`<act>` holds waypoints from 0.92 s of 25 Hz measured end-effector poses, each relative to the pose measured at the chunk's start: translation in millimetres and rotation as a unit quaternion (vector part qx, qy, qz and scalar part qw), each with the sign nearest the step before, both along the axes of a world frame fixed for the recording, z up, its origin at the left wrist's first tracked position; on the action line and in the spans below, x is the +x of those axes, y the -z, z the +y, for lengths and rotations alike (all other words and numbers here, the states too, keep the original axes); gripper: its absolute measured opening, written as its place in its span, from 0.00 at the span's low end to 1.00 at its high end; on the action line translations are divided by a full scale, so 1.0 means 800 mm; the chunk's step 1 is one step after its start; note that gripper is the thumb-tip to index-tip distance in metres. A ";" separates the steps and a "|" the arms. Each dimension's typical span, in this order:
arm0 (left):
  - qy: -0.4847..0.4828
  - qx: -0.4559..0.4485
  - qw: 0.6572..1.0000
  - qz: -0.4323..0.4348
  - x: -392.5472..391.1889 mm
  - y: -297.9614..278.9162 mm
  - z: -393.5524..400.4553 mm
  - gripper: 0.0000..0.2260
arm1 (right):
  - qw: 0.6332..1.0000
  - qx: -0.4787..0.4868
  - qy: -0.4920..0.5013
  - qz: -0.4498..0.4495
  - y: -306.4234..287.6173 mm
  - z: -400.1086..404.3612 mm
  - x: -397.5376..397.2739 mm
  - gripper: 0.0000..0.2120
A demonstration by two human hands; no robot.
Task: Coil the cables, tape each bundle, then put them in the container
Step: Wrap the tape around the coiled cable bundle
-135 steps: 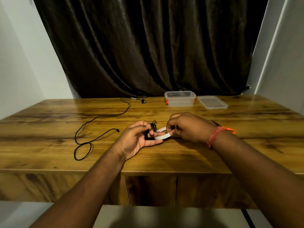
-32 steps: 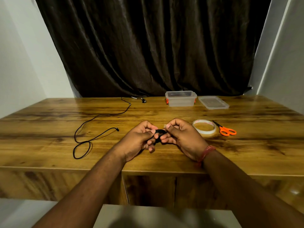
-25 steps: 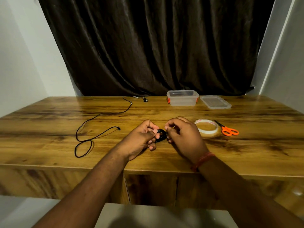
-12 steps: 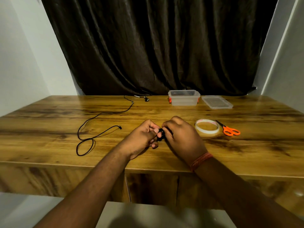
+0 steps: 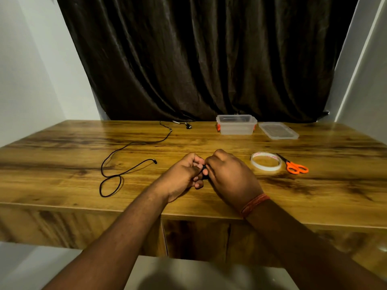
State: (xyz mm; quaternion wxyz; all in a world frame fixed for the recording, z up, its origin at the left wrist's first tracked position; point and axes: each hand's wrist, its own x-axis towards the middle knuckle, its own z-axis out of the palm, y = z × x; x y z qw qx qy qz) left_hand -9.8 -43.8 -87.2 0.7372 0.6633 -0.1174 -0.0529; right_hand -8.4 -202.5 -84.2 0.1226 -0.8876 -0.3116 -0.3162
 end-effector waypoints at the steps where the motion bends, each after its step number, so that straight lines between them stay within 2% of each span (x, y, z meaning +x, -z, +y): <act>1: -0.007 0.007 1.000 -0.002 0.000 0.000 -0.001 0.07 | 1.000 -0.010 0.001 -0.003 0.000 0.001 -0.001 0.03; 8: -0.017 0.065 0.997 -0.030 -0.002 -0.001 -0.002 0.06 | 0.999 -0.043 -0.015 0.001 -0.001 0.001 -0.002 0.05; 15: -0.017 0.073 0.996 -0.039 -0.002 -0.002 -0.001 0.06 | 0.997 -0.053 -0.036 0.037 -0.007 -0.003 0.003 0.06; 23: -0.030 0.029 0.999 -0.030 0.002 0.001 0.003 0.06 | 0.991 -0.012 -0.067 0.111 -0.017 -0.003 -0.002 0.19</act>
